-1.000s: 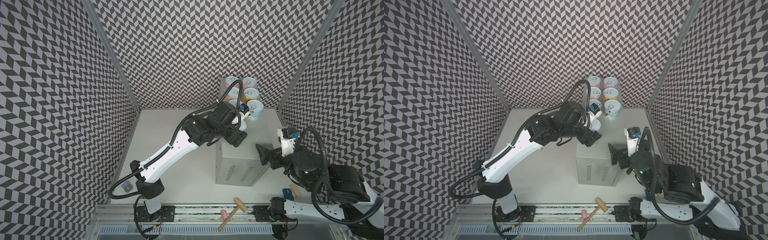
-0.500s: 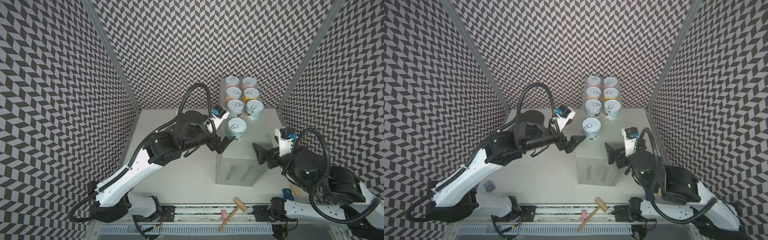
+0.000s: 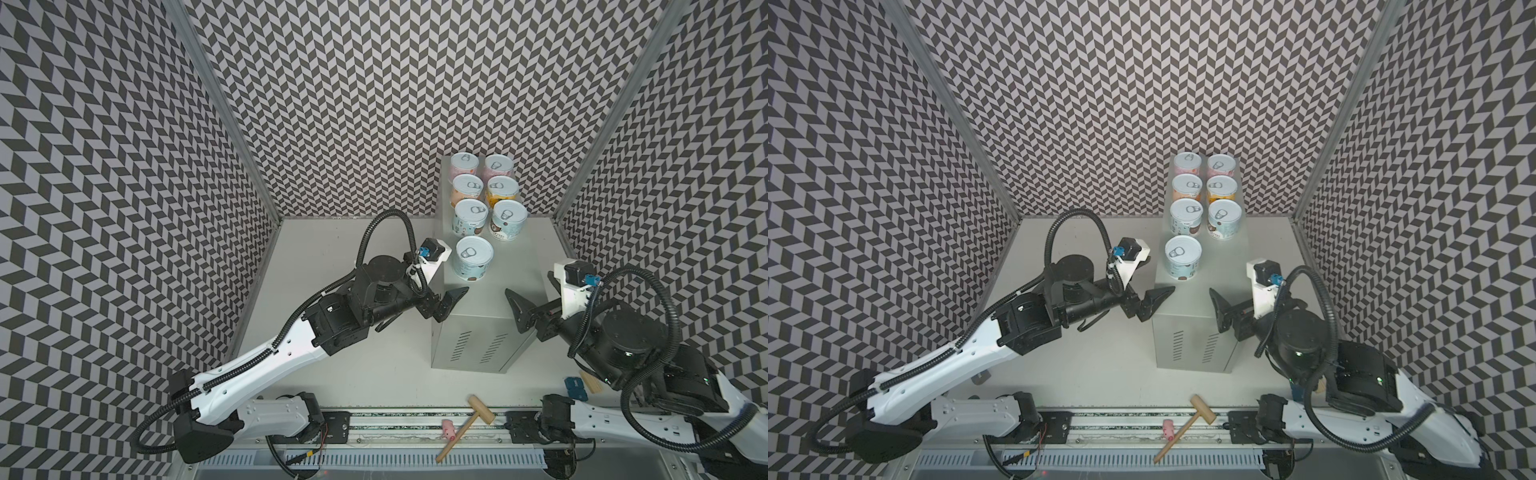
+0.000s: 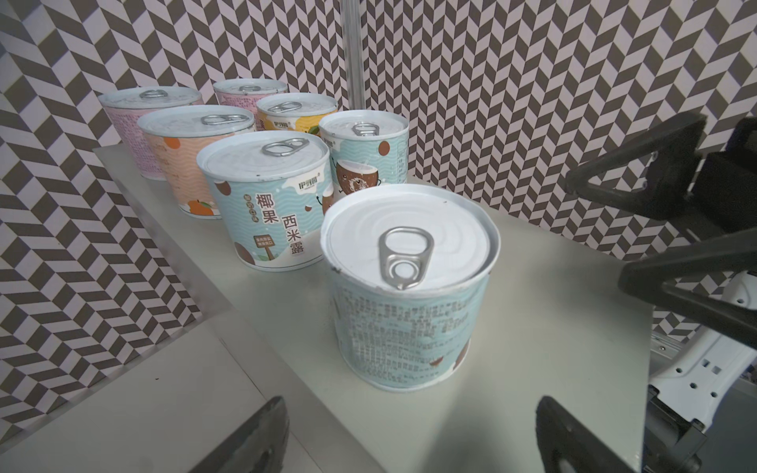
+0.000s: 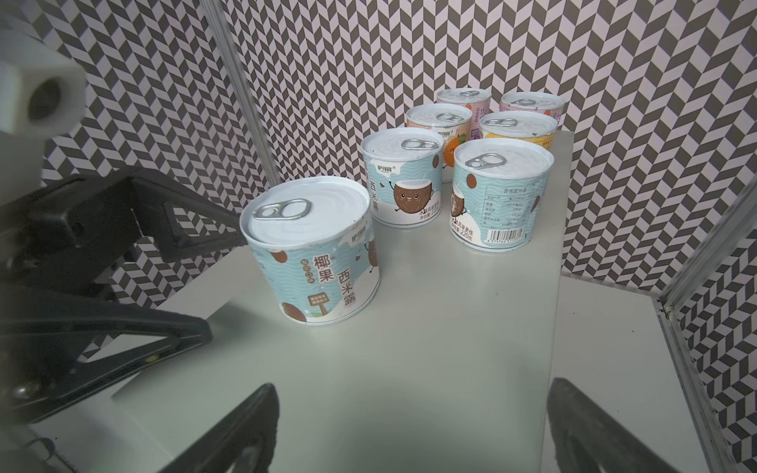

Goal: Place and organize the canned foods onto the counter
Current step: 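Open the left gripper and draw it back from the placed can, then move the left gripper back around the front blue-green can and close it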

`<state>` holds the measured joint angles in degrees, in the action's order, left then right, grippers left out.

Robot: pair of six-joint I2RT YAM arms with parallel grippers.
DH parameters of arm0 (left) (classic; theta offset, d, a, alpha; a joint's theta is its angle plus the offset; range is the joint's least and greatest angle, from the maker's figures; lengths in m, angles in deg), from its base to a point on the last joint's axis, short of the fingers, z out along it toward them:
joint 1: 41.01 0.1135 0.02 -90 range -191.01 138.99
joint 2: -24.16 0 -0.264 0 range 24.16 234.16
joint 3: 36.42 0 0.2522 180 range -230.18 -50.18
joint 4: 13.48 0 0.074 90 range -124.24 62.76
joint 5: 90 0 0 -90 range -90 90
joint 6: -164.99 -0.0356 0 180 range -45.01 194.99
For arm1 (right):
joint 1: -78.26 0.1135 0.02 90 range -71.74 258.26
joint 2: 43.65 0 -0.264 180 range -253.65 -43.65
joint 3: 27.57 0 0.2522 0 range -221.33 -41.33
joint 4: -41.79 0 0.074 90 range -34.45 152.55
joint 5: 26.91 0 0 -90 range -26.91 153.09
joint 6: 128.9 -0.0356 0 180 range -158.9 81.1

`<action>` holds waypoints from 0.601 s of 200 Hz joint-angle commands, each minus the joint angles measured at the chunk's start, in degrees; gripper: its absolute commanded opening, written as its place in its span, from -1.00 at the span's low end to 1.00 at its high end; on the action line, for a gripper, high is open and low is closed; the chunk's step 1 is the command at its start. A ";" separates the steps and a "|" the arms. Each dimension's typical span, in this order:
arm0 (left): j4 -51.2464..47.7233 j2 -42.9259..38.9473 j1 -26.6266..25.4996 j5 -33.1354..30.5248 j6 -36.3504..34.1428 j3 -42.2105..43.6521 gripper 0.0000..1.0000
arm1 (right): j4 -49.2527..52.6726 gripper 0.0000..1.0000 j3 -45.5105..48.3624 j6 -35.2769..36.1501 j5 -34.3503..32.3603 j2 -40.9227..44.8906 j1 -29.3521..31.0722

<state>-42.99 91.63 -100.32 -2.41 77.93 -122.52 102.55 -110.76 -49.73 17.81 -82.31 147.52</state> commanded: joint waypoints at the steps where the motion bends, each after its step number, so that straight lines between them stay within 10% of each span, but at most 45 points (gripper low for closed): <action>1: 8.40 -1.41 -0.46 -1.89 1.18 1.65 0.87 | -3.35 0.99 0.91 0.72 0.68 0.77 0.00; 120: 13.31 6.37 -0.37 -1.72 0.40 -1.61 0.79 | -2.37 0.99 2.30 -0.33 0.54 4.24 0.02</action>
<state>-32.44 96.96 -100.38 -3.83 78.50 -121.30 102.18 -108.93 -49.46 18.38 -79.03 147.52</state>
